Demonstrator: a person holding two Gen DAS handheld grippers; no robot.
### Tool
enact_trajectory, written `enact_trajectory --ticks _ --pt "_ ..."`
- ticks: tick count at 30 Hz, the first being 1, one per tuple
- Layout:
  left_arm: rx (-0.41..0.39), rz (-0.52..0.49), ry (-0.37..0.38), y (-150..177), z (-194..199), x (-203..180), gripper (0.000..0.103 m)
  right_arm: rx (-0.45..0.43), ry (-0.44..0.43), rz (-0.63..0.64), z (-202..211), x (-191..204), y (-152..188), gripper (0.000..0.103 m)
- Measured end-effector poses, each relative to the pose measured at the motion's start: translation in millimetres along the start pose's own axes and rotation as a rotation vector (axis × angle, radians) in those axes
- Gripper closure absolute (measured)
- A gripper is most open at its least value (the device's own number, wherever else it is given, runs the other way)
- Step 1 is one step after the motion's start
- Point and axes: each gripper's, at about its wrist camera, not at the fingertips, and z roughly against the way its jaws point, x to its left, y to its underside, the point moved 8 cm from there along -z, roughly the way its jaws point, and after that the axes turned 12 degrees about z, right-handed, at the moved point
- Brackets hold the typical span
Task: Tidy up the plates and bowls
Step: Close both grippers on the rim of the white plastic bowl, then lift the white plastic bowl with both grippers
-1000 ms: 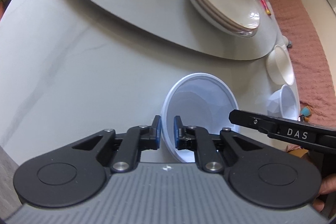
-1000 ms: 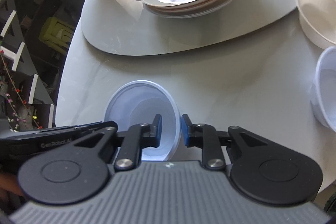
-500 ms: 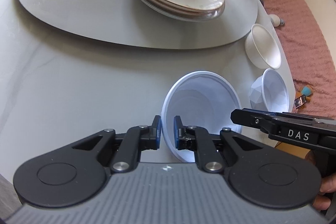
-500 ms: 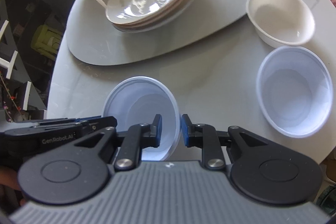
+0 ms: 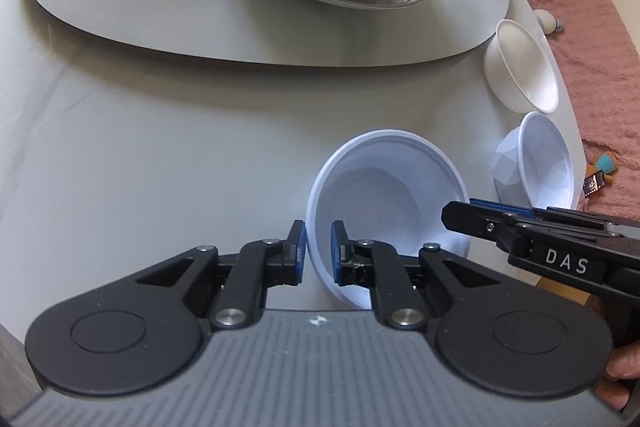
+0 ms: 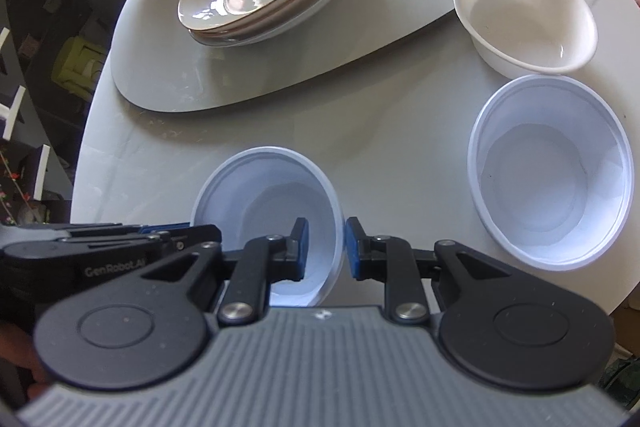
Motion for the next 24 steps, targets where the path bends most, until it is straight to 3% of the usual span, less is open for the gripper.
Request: enact_trajectory --ticks 5,9,12,19,24 --pt "0.038 0.011 0.041 2.2 -2.7 -3.4 0.083 -0.001 0.020 -0.012 3.0 -4.9 -2.9 0.078" --pt "0.009 0.007 0.043 -1.6 9.9 -3.0 0.073 -0.030 0.029 -0.008 13.8 -7.0 -7.9 0.065" --pt "-0.012 0.011 0.068 -4.8 27.2 -2.2 0.072 -0.089 0.043 0.011 32.1 -7.8 -13.9 0.063" --pt "-0.116 0.002 0.078 -15.4 77.7 -7.3 0.072 -0.195 0.088 0.069 78.7 -8.8 -30.0 0.063" --pt "-0.235 0.008 0.109 -24.7 123.0 -16.9 0.072 -0.266 0.103 0.090 111.3 -2.1 -40.5 0.063"
